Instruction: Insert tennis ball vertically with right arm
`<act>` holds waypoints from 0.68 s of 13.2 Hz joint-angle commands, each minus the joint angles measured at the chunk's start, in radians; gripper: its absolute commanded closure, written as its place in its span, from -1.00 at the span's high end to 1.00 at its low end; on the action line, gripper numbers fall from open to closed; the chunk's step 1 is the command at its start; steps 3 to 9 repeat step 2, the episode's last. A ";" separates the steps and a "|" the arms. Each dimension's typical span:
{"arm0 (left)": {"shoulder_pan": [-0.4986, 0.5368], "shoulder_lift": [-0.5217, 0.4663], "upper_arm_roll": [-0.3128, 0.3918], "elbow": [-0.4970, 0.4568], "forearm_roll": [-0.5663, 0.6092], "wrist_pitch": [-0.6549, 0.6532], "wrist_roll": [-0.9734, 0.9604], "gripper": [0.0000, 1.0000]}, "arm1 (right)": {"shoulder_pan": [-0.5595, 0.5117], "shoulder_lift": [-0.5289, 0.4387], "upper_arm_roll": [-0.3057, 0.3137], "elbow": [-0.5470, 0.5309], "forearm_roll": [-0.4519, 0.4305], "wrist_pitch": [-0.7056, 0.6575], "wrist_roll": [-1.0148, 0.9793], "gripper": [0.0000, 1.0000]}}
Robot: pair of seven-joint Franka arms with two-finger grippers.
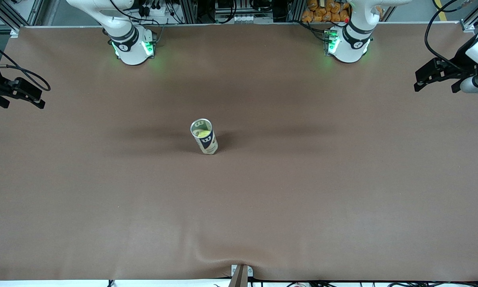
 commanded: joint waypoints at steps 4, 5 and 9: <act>0.000 -0.021 0.001 -0.002 -0.013 -0.011 -0.003 1.00 | -0.016 -0.036 0.013 -0.034 -0.016 0.011 -0.013 1.00; 0.000 -0.021 0.001 -0.002 -0.013 -0.011 -0.003 1.00 | -0.016 -0.036 0.013 -0.034 -0.016 0.011 -0.013 1.00; 0.000 -0.021 0.001 -0.002 -0.013 -0.011 -0.003 1.00 | -0.016 -0.036 0.013 -0.034 -0.016 0.011 -0.013 1.00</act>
